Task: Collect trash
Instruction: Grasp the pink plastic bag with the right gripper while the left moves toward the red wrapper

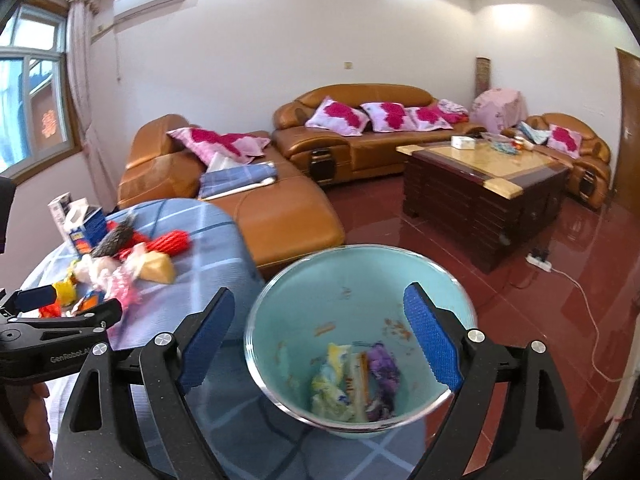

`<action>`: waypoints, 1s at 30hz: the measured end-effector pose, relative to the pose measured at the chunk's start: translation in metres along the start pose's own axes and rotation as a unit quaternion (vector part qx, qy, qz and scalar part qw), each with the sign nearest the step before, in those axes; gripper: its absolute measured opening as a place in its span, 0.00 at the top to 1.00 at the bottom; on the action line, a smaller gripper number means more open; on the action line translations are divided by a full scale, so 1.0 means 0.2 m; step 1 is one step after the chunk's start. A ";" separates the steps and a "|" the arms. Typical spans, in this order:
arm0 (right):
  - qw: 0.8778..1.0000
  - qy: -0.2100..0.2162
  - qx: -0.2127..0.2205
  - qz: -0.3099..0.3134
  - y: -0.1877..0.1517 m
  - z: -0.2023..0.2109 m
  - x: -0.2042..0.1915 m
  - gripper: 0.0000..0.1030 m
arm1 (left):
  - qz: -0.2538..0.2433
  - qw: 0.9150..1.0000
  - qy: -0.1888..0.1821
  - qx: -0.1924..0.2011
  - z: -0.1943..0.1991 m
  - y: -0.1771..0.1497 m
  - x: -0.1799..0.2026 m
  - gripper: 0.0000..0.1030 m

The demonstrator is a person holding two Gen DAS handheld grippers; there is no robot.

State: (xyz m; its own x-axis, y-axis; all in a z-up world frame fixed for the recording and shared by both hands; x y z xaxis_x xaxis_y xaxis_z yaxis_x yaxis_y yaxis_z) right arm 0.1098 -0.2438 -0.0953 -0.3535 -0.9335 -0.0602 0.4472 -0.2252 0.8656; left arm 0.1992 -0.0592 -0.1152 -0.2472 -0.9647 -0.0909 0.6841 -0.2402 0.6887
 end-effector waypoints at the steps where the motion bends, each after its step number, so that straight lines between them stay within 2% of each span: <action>1: 1.000 0.003 0.000 0.005 0.00 0.00 -0.03 0.17 | 0.005 1.000 0.005 -0.002 0.00 -0.01 -0.04 0.06; 8: 0.999 0.030 -0.006 0.030 0.00 -0.02 -0.26 0.17 | 0.038 0.999 0.025 -0.013 -0.02 -0.07 -0.26 0.06; 19: 0.997 0.062 -0.015 0.054 -0.02 -0.03 -0.49 0.17 | 0.082 0.994 0.060 -0.026 -0.03 -0.18 -0.59 0.06; 24: 0.994 0.083 -0.027 0.060 -0.04 -0.05 -0.57 0.17 | 0.107 0.990 0.090 -0.030 -0.02 -0.24 -0.78 0.06; 30: 0.989 0.117 -0.046 0.072 -0.06 -0.09 -0.73 0.18 | 0.152 0.980 0.120 -0.044 -0.03 -0.32 -1.01 0.06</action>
State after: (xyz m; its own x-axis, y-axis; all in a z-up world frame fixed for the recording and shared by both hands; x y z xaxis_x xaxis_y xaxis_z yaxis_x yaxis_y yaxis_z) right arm 0.1695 -0.1103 -0.1059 -0.0861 -0.9943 -0.0625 0.5563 -0.1000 0.8249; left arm 0.2091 0.1499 -0.1443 0.1392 -0.9881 -0.0648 0.7605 0.0648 0.6460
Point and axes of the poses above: each gripper's, at about its wrist camera, not at the fingertips, and z roughly against the way its jaws point, x to its right, y to its top, the point moved 8 cm from there along -z, roughly the way its jaws point, and after that the axes turned 3 degrees about -y, right-handed, at the moved point
